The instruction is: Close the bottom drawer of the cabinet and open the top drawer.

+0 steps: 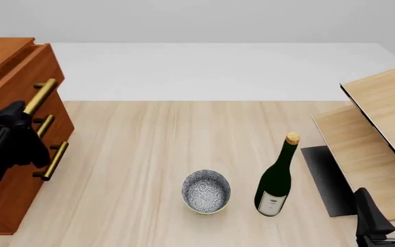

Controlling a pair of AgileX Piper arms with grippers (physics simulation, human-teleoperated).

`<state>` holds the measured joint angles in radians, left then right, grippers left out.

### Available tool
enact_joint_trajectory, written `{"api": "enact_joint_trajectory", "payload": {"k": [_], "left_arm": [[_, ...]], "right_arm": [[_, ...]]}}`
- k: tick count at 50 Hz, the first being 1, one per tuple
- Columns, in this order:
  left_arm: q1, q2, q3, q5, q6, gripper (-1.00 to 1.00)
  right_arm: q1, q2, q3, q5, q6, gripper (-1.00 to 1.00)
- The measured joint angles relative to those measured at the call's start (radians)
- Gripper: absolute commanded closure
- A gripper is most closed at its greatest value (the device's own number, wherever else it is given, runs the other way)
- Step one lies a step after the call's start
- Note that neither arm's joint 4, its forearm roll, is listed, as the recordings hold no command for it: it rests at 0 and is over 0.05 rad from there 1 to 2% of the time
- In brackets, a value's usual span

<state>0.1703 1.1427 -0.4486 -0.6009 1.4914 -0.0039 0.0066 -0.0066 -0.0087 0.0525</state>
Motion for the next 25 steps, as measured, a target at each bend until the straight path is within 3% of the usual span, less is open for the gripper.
{"api": "enact_joint_trajectory", "payload": {"k": [25], "left_arm": [[-0.069, -0.012, 0.003, 0.013, -0.004, 1.0]], "right_arm": [[-0.004, 0.002, -0.001, -0.002, 0.006, -1.0]]}}
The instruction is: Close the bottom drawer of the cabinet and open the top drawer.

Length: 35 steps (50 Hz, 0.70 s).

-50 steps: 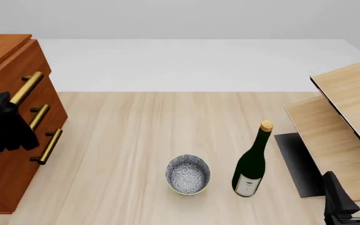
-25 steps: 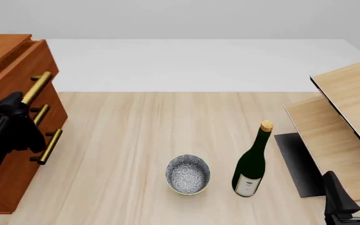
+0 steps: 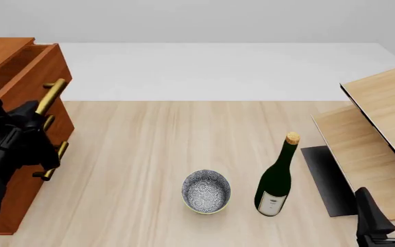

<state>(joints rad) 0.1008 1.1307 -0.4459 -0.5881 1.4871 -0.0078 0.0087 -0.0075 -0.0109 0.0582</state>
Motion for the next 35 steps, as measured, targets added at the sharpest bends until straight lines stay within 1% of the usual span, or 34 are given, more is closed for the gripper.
{"api": "enact_joint_trajectory", "payload": {"k": [23, 35], "left_arm": [[-0.075, 0.005, -0.006, 0.005, -0.004, 1.0], [-0.101, 0.006, -0.011, 0.013, -0.006, 1.0]], "right_arm": [[-0.003, -0.004, 0.0, 0.004, 0.007, -1.0], [-0.003, -0.007, 0.0, 0.006, 0.01, -1.0]]}}
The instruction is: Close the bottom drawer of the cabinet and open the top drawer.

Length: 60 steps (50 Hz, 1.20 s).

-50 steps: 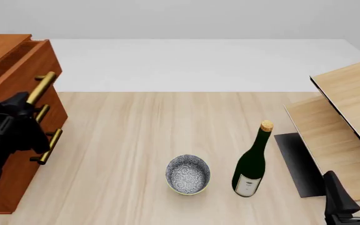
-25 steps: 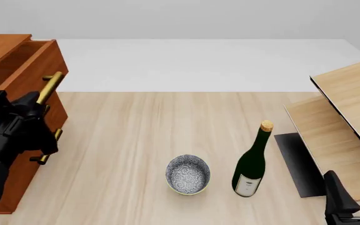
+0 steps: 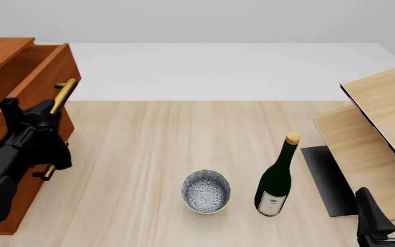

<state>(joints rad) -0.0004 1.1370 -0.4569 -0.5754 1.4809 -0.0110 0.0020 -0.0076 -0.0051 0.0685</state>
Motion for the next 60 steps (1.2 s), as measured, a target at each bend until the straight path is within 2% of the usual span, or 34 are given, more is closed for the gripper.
{"api": "enact_joint_trajectory", "payload": {"k": [40, 41, 60], "left_arm": [[-0.036, 0.003, -0.011, 0.017, -0.004, 1.0], [-0.036, 0.003, -0.011, 0.018, -0.004, -1.0], [-0.068, 0.033, -0.069, 0.006, -0.007, -1.0]], "right_arm": [[-0.003, 0.01, -0.002, -0.01, 0.016, -1.0], [-0.003, 0.011, -0.002, -0.011, 0.017, -1.0], [-0.003, 0.01, -0.002, -0.01, 0.017, -1.0]]}}
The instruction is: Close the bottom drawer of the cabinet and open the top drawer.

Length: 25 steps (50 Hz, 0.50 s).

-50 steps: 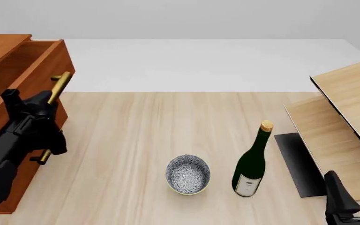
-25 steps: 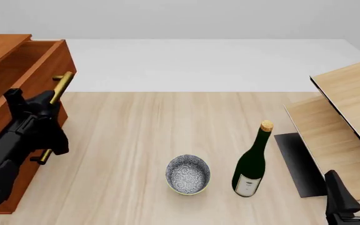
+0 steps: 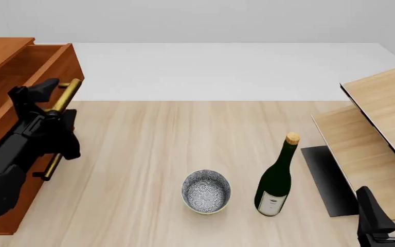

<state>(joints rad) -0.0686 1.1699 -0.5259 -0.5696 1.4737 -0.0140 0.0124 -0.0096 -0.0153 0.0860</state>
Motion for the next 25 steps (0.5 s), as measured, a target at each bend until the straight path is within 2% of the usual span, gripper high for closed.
{"api": "enact_joint_trajectory", "payload": {"k": [25], "left_arm": [[-0.019, -0.013, 0.008, 0.017, -0.017, -1.0]], "right_arm": [[0.0, -0.007, -0.002, 0.007, 0.002, -1.0]]}}
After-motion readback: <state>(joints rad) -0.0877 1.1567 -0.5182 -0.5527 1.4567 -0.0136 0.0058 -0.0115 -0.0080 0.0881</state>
